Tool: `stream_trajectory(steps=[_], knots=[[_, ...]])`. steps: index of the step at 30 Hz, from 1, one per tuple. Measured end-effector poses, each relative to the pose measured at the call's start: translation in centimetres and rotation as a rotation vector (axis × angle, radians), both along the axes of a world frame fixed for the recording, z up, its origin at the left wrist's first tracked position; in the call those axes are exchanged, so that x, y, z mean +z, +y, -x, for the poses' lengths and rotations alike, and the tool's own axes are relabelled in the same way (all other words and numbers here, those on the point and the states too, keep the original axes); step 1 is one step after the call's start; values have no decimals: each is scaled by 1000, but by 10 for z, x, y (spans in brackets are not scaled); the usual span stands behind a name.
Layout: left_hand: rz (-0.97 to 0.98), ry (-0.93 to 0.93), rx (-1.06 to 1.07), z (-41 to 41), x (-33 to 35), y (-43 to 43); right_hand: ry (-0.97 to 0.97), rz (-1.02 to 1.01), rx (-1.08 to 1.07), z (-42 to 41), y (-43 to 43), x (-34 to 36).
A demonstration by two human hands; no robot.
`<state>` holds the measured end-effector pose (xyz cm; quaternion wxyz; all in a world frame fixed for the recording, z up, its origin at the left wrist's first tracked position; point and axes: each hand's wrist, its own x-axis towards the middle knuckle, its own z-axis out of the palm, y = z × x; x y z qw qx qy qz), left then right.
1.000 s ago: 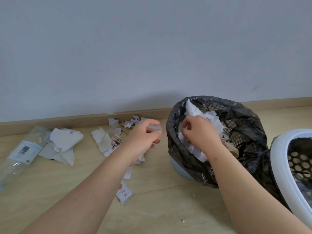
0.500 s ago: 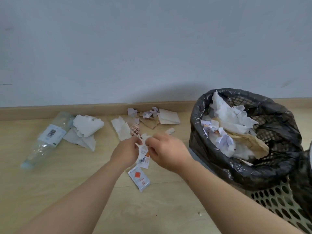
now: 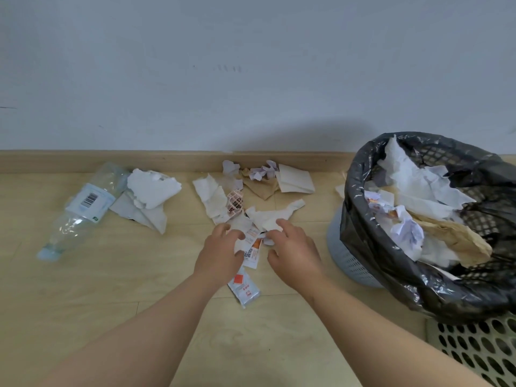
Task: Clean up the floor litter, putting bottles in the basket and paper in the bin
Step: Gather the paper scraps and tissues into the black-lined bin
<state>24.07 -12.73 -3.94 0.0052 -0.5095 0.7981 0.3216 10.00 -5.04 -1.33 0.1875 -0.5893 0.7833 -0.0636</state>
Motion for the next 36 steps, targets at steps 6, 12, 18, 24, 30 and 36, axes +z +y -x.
stream_trajectory(steps=[6,12,18,24,30,36], knots=[[-127,-255,-152,3,-23,-6,-14,-300,-52,-1,-8,-18],[-2,-114,81,-1,-20,-9,-79,-102,-148,5,-3,-29],[104,-45,247,3,-1,-13,-283,198,-449,12,-10,-10],[-77,-174,-29,3,-8,-9,-315,244,-586,17,-7,2],[-57,-285,-132,-1,-12,-2,-355,95,-558,21,5,-4],[43,-295,-176,-9,-15,-1,-147,-182,-404,24,30,-36]])
